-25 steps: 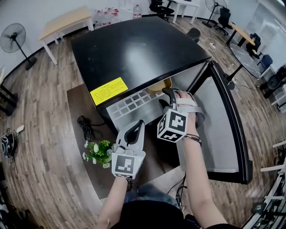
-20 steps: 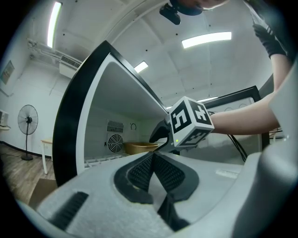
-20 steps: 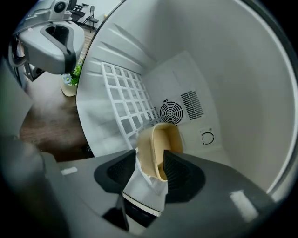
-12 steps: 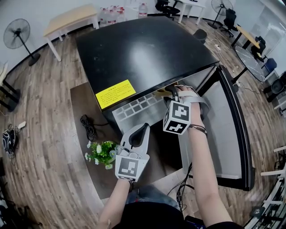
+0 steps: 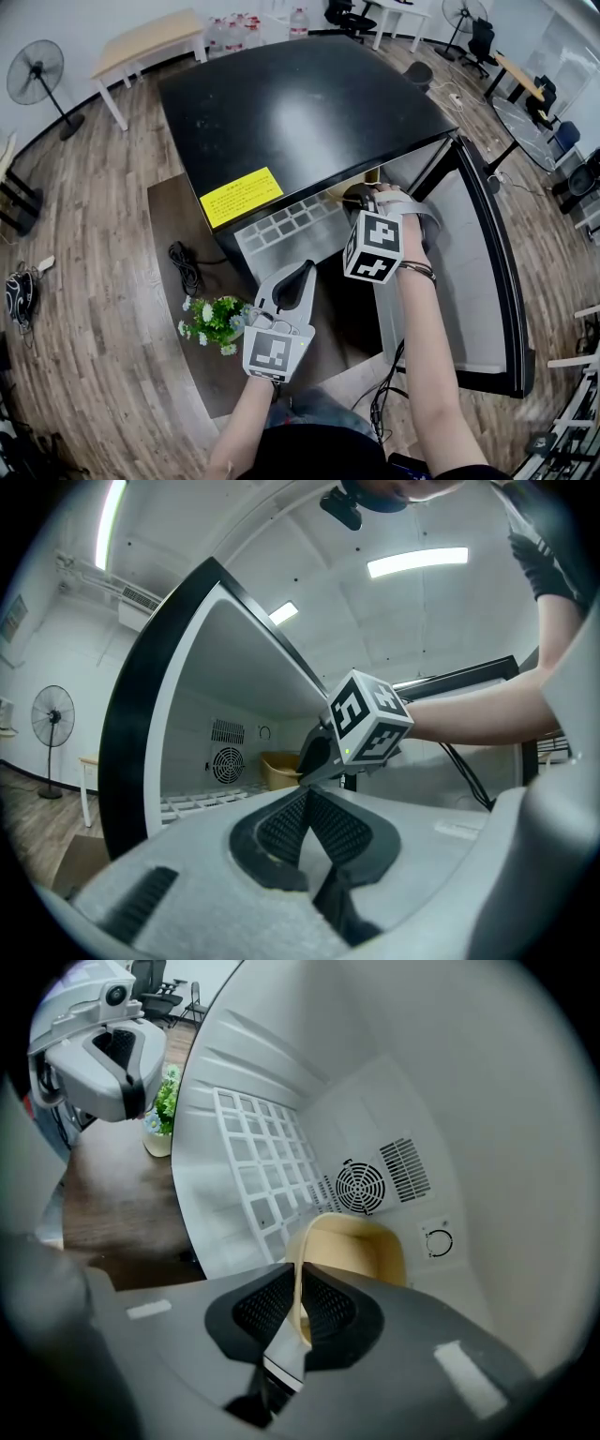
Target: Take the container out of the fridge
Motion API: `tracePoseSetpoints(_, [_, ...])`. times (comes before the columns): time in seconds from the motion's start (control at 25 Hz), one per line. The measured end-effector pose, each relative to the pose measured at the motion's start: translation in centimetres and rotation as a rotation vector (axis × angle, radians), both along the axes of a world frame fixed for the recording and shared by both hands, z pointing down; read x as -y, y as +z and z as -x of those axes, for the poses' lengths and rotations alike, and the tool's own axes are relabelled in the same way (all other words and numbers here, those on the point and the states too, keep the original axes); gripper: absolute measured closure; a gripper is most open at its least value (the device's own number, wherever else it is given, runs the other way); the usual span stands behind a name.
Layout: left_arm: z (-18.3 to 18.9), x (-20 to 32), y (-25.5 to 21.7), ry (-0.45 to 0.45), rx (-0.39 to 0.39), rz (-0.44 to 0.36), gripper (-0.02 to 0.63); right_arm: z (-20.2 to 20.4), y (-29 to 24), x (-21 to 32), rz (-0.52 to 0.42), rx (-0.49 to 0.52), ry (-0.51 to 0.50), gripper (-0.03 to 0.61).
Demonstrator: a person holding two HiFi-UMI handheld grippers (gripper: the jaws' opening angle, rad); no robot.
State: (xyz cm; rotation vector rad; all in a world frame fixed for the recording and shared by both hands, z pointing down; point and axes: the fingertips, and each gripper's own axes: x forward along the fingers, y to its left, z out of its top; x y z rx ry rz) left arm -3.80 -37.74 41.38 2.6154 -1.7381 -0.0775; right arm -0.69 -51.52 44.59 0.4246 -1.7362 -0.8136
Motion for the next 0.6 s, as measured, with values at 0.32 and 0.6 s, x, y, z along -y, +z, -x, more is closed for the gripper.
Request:
tracePoseSetpoints(0.32, [0.0, -0.9, 0.0, 0.001, -0.007, 0.01, 0.607, 0.0, -0.3, -2.2, 0.058, 0.072, 0.005, 0.548])
tracePoseSetpoints(0.6, [0.8, -2.1, -0.2, -0.014, -0.003, 0.016, 0.607, -0.4, -1.1, -5.8, 0.087, 0.247, 0.049, 0.548])
